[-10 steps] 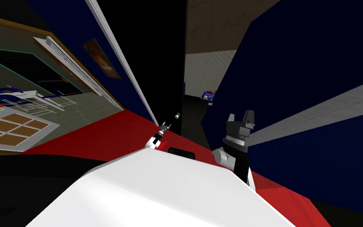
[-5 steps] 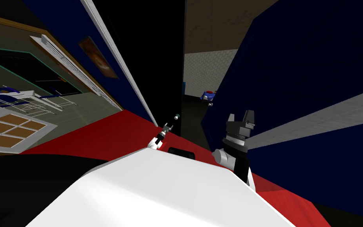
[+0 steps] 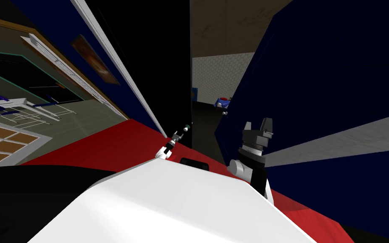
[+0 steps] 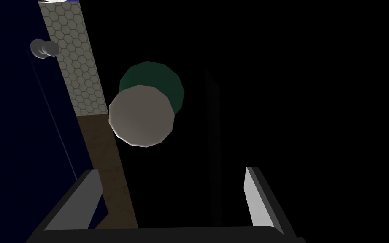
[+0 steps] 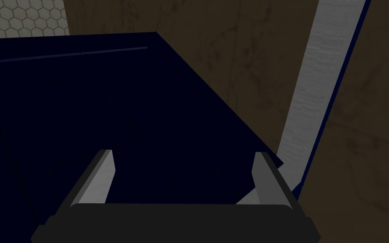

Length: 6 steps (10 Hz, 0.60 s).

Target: Push the door open

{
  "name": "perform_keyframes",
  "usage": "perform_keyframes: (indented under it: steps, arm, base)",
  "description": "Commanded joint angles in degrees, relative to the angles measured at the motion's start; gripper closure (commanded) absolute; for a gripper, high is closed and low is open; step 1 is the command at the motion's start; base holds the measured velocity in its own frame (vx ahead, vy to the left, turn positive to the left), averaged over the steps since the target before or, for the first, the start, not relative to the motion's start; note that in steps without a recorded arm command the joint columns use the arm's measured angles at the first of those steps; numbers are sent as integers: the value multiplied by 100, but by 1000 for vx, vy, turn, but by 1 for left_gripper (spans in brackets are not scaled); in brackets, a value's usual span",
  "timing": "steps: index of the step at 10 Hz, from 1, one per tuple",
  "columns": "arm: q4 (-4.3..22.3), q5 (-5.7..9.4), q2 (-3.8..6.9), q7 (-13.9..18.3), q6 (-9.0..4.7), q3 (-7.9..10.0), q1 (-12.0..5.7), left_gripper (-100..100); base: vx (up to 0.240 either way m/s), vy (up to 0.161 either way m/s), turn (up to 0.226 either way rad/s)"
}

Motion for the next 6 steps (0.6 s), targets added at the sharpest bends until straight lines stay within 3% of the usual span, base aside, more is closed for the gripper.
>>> perform_keyframes:
  steps: [1, 6]
  arm:
    - [-71, -6, -34, 1, 15, 8, 45, -100]
    - [-36, 17, -363, -74, 2, 63, 53, -100]
  base:
    - [211, -25, -33]
    - [158, -38, -21]
